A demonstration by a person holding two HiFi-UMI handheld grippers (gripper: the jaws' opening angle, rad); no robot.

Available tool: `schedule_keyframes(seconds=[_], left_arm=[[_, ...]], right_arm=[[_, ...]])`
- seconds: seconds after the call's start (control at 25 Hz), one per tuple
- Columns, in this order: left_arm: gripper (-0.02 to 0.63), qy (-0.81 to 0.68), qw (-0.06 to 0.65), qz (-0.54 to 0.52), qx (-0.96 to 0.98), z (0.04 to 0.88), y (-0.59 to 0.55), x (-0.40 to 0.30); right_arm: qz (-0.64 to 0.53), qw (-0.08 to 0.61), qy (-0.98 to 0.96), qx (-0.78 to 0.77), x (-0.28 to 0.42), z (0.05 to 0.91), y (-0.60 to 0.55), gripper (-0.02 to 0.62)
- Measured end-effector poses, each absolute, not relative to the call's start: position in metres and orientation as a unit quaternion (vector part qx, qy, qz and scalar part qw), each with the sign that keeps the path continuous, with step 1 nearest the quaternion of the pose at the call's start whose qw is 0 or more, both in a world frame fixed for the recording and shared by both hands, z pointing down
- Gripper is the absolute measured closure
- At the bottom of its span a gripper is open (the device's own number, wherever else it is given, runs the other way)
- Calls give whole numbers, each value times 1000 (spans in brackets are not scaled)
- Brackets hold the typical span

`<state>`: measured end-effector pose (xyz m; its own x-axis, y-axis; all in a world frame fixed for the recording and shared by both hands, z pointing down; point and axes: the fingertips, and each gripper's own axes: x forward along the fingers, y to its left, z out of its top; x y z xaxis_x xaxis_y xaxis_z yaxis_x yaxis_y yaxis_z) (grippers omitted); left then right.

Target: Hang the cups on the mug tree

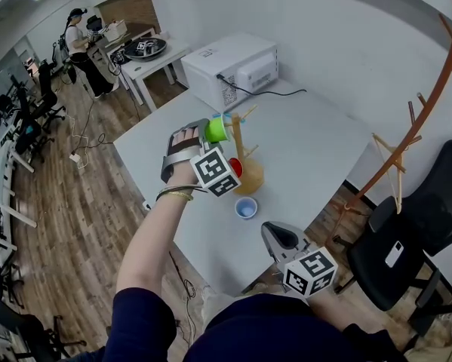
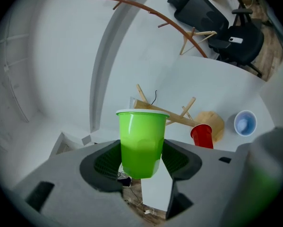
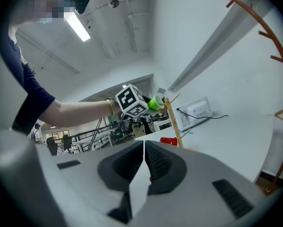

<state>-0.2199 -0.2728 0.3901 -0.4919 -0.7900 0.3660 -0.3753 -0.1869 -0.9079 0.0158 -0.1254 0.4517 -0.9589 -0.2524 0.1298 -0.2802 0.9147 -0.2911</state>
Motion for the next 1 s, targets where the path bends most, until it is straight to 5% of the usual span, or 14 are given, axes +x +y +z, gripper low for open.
schedule_keyframes(seconds=[1.0], left_arm=[[297,558,241,-653,-452,390,-273,-189]], right_arm=[[161,44,-978,123,11,454,-121,565]])
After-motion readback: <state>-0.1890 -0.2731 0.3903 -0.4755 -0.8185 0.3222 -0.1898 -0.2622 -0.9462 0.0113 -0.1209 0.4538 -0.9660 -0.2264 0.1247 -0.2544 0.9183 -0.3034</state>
